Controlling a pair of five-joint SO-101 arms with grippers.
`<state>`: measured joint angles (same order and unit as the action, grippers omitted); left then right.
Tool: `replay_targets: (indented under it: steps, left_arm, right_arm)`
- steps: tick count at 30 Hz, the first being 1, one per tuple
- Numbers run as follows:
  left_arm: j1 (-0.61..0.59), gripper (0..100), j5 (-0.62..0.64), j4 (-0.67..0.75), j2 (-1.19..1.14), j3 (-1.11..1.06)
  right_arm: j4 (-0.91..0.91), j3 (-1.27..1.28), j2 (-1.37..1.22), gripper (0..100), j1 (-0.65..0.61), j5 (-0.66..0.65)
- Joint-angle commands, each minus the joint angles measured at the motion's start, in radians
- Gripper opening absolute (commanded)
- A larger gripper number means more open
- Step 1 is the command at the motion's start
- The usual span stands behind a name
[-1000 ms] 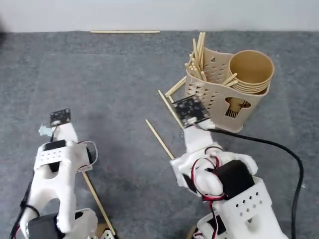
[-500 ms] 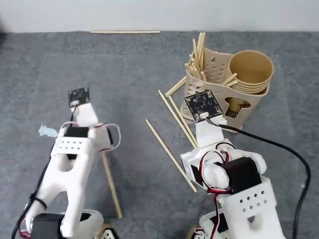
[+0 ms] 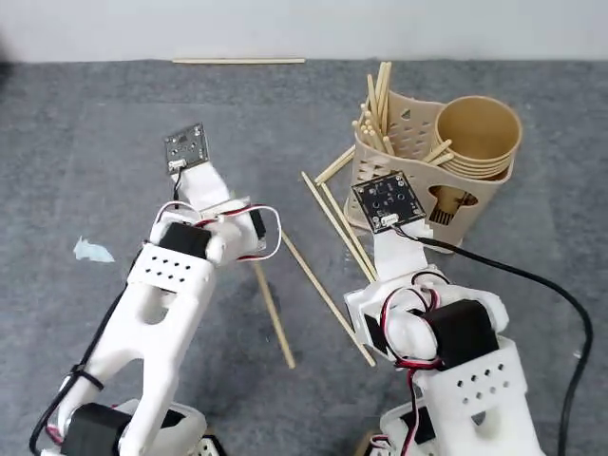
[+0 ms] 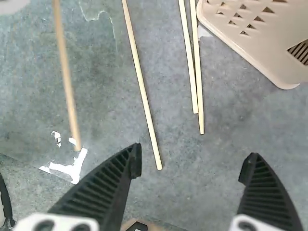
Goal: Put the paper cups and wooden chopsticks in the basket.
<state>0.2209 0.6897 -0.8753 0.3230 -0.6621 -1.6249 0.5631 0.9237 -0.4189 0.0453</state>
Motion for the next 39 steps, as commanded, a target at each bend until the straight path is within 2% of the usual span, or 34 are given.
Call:
replay_targets:
  steps: [1,3,7,13,18,23,28,30,34,39]
  left_arm:
    - [0.012,4,0.02,0.046,-0.025,0.041]
    - [0.009,12,0.023,0.046,-0.058,0.044]
    - [0.005,29,0.124,0.012,-0.084,0.045]
    - [-0.012,30,0.12,-0.199,-0.025,0.145]
    - [-0.161,30,0.066,-0.341,0.049,0.196]
    - [-0.374,30,0.066,-0.338,0.071,0.179]
    - [-0.526,30,0.066,-0.338,0.071,0.142]
    - [-0.577,30,0.064,-0.334,0.071,0.12]
    - [-0.641,30,0.064,-0.269,0.071,0.059]
    - [-0.664,30,0.064,-0.137,0.071,-0.038]
  right_arm:
    - [-0.007,-0.011,0.022,32.9,0.01,-0.005]
    - [-0.004,-0.011,0.021,32.9,0.01,-0.003]
    - [0.021,-0.005,0.013,32.9,0.008,0.0]
    - [0.039,-0.005,0.01,32.9,0.002,0.0]
    - [0.119,0.028,-0.036,32.9,-0.012,0.0]
    - [0.229,0.081,-0.177,32.8,-0.153,0.002]
    - [0.363,0.092,-0.312,32.8,-0.26,0.003]
    - [0.417,0.092,-0.366,32.8,-0.291,0.043]
    - [0.521,0.092,-0.481,32.8,-0.348,0.078]
    - [0.648,0.087,-0.604,32.8,-0.395,0.078]
